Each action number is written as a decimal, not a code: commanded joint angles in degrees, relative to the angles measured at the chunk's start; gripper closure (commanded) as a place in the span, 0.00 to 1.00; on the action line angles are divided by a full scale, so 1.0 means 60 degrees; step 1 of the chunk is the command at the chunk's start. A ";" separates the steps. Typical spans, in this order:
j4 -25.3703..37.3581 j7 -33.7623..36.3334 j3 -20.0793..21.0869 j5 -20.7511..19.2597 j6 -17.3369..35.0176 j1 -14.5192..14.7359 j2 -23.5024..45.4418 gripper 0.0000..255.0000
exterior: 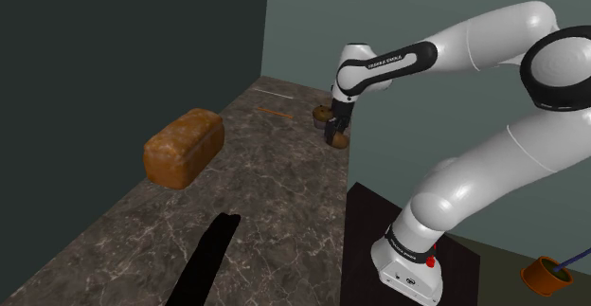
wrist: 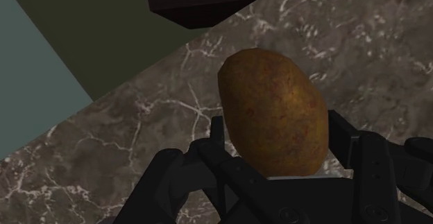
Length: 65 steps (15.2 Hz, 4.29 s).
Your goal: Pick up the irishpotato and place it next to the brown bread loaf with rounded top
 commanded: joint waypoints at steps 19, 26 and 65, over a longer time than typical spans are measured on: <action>0.1901 0.0138 0.0218 -0.0003 -0.2833 0.0004 -0.0935 1.00; 0.2731 0.0157 0.0275 0.0025 -0.3748 0.0022 -0.1020 1.00; 0.7587 0.7720 0.5456 0.1508 -0.3831 0.2874 0.3300 1.00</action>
